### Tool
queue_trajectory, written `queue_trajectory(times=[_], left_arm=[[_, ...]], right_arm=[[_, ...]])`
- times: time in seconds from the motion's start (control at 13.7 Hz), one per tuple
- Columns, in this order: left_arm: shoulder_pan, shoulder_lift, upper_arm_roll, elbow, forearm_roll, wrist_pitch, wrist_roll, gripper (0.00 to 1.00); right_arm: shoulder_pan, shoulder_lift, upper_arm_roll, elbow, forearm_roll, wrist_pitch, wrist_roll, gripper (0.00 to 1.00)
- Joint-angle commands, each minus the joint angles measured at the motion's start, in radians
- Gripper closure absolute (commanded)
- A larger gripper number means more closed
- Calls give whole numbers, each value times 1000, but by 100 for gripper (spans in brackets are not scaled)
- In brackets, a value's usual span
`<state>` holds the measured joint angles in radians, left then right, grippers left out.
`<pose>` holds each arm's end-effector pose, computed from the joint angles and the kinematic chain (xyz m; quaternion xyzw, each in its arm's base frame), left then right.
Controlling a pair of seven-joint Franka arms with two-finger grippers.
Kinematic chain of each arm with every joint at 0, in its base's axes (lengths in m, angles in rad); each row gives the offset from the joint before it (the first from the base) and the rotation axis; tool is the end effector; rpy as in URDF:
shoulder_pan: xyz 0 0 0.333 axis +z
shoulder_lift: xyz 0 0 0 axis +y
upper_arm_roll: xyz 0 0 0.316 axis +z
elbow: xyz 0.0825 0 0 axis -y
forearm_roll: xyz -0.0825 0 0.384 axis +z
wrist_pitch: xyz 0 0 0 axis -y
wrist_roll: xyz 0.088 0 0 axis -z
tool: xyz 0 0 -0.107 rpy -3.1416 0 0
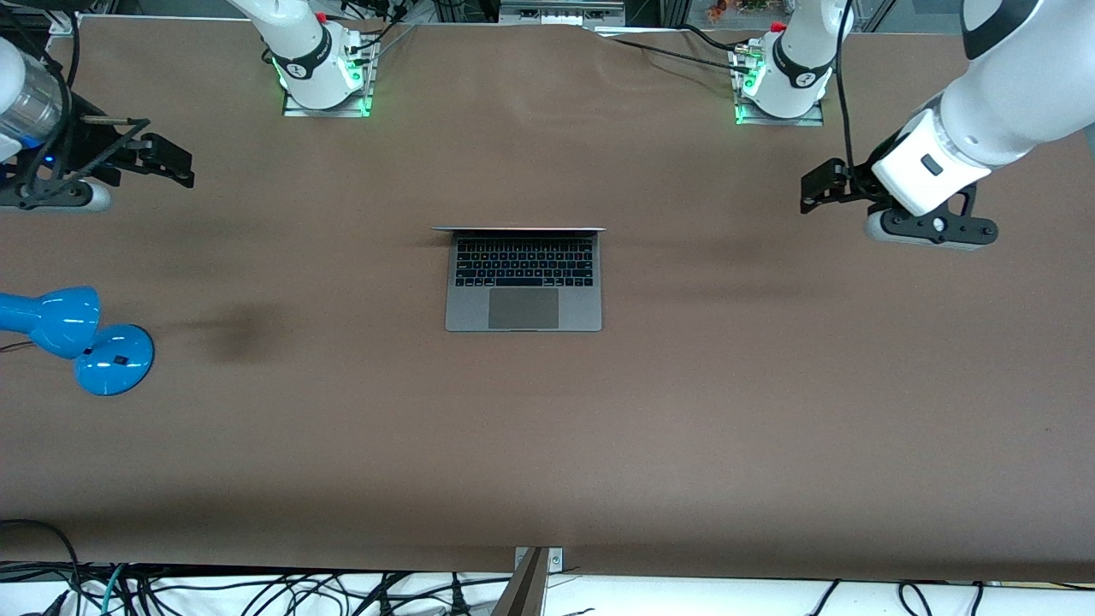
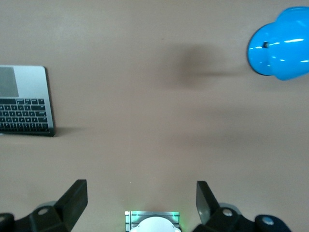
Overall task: Close laptop with both arms from behind
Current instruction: 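Move both grippers from rest toward the laptop's open screen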
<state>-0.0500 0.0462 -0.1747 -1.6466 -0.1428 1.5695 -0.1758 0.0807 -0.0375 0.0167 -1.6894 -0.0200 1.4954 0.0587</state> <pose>0.5452 -0.1382 0.5646 0.9951 -0.0202 -0.0749 0.0616 0.5280 0.0495 0.5836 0.9967 0.0193 -0.0771 0.0164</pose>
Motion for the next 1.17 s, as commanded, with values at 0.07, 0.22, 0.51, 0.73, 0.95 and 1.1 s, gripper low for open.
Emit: queue_trajectory(times=[0.07,0.22,0.51,0.73,0.95,1.1], left_arm=[[-7,35,-78,-7,-24,1,-82,0],[-7,63,-135,-1,-24,10,-152,0],[-10,135,-244,1,-23,33,-275,3],[-11,185,-310,5,-26,53,-378,13],[-11,213,-379,4,-26,55,-447,52],[-11,233,-417,2,-26,57,-520,100]], right_arm=[[-7,2,115,-29,67,26,3,0],[1,13,138,-29,141,34,3,0],[2,45,215,-29,193,31,4,0],[24,74,278,-26,212,37,122,0],[89,109,282,-32,227,71,249,1],[102,133,282,-42,229,80,254,30]])
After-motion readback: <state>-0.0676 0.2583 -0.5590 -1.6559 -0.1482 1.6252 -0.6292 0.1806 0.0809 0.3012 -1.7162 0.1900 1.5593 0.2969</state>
